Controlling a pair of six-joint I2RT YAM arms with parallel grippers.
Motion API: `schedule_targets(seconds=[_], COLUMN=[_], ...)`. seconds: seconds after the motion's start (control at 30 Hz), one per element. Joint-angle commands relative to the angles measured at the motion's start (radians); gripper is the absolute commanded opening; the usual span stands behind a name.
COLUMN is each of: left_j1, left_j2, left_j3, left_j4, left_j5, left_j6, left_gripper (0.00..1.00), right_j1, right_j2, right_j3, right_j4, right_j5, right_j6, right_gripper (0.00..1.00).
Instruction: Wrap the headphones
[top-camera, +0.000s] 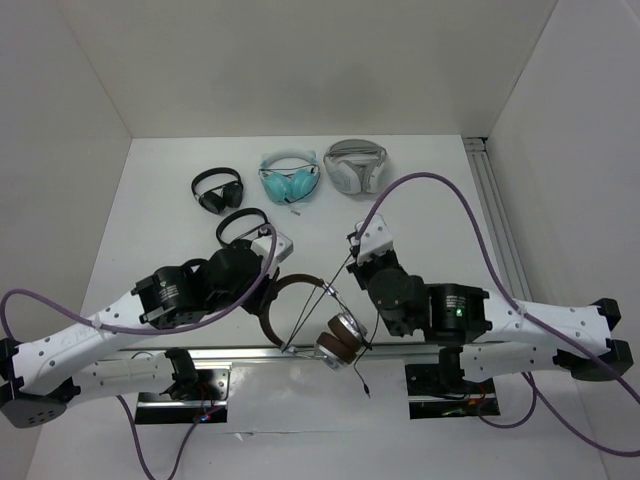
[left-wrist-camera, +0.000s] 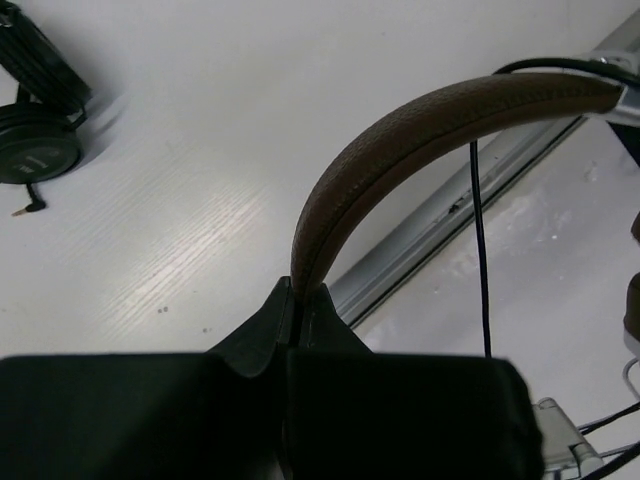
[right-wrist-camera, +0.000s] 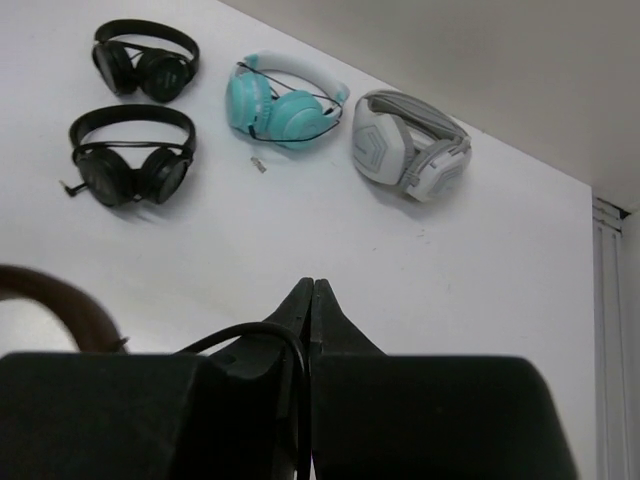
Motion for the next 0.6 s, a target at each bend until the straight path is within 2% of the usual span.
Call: schedule_targets(seconds=[0.0,0.13,0.4,0.57], left_j1=[-0.004,-0.013,-0.022,-0.022], left_j2=[0.006,-0.014,-0.023,-0.032], left_j3=[0.034,0.023,0.032,0.066], left_j4=[-0.050,-0.026,-0.025,-0.059], left_j5=[0.130,0.262,0.264,0.157], left_j6=[0.033,0.059,0.068,0.057], left_gripper=[0.00,0.00,0.00,0.00], right_j1=[-0.134,-0.209,-0.287,-0.351], right_j2=[-0.044,-0.007,0.062,0.062], right_j3=[-0.004,-0.004,-0.004,-0.039], right_j4=[0.098,0.123,0.196,0.239], right_j5=[-0.128,-0.142,-0.174,-0.194], right_j6=[-0.074,-0.133,-0.174,-0.174], right_gripper=[0.05,0.06,0.05,0.03])
